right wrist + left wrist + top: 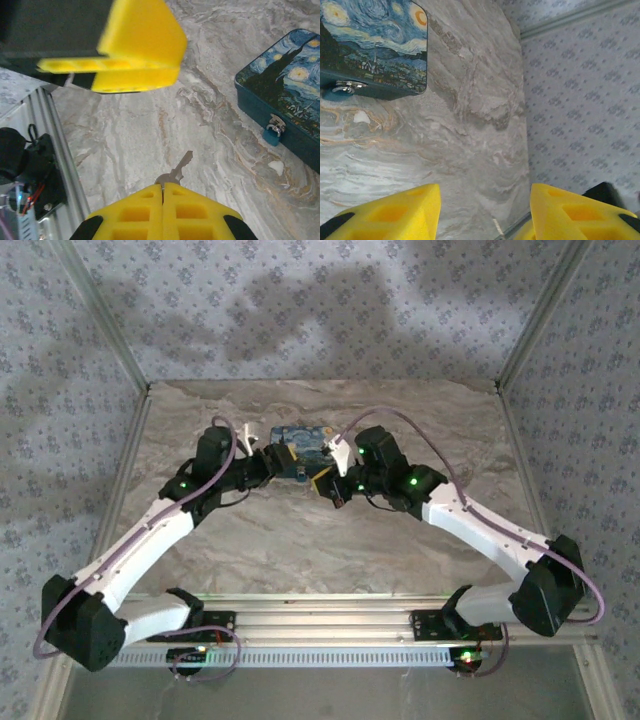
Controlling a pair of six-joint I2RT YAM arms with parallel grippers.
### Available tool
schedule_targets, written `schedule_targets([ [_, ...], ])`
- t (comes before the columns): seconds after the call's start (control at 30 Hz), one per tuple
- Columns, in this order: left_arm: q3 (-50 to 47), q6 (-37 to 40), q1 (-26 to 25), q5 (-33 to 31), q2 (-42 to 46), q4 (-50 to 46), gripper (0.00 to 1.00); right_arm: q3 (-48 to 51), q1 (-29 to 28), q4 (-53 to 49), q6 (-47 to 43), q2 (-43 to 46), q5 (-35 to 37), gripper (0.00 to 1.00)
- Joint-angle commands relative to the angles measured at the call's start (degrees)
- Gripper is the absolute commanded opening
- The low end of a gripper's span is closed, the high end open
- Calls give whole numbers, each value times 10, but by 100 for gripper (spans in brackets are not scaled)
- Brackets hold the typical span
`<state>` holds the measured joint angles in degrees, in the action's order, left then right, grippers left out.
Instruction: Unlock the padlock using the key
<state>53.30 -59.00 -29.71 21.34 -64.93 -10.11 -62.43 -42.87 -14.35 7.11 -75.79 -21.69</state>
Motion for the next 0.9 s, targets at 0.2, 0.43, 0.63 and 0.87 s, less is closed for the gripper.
schedule_targets([
  [0.2, 0, -102, -29, 21, -19, 23, 57, 13, -23, 66, -34, 13, 63, 0],
  [0.43, 10, -107, -35, 66, -56, 43, 59, 26, -27, 84, -35, 18, 51, 0],
  [0.63, 14, -109, -39, 89, -79, 62, 46, 35, -30, 88, -37, 21, 48, 0],
  [0.87, 16, -90, -39, 81, -80, 60, 12, 46, -30, 86, -38, 28, 48, 0],
])
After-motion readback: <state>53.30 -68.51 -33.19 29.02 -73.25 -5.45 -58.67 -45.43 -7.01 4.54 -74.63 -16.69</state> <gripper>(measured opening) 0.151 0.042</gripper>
